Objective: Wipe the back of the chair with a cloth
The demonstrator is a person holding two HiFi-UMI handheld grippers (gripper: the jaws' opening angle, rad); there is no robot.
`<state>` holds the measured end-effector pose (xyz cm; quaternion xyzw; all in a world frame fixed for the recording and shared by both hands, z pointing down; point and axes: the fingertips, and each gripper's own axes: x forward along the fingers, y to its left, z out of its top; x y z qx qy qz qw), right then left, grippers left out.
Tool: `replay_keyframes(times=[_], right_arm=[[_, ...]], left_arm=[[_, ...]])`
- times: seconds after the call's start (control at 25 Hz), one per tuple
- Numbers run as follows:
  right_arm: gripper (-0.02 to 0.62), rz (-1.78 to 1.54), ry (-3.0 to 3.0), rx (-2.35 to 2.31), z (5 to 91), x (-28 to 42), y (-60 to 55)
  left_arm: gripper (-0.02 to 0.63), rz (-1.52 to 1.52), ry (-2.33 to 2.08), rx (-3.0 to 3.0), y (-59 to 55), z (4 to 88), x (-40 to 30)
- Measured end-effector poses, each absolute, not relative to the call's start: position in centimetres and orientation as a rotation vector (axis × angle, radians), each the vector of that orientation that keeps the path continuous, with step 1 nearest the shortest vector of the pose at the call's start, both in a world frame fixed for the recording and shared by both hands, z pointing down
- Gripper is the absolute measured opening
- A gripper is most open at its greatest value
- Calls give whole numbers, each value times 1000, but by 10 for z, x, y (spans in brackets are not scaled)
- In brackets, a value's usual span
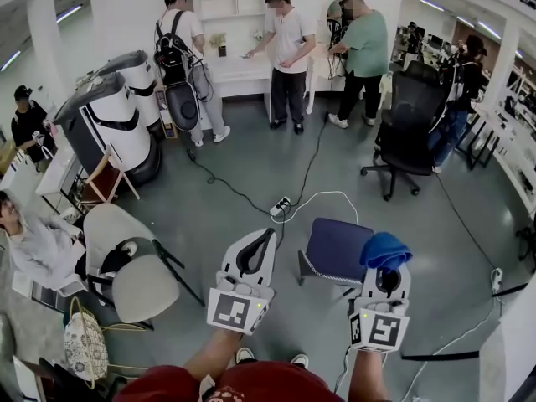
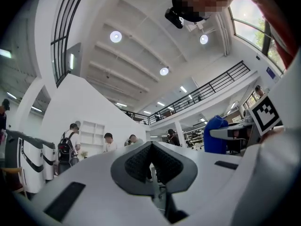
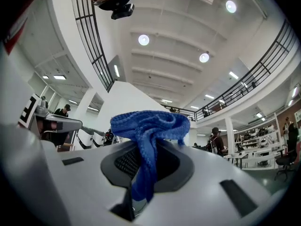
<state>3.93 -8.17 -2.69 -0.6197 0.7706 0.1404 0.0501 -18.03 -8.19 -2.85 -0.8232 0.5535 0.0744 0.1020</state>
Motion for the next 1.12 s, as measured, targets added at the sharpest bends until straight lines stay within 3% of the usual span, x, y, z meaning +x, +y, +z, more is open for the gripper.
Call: replay_keyframes(times=[1.12], right_arm=[[60, 307, 2386, -1939, 0, 44, -86]], left_arm=[[14, 158, 1639, -2457, -76, -14, -173]])
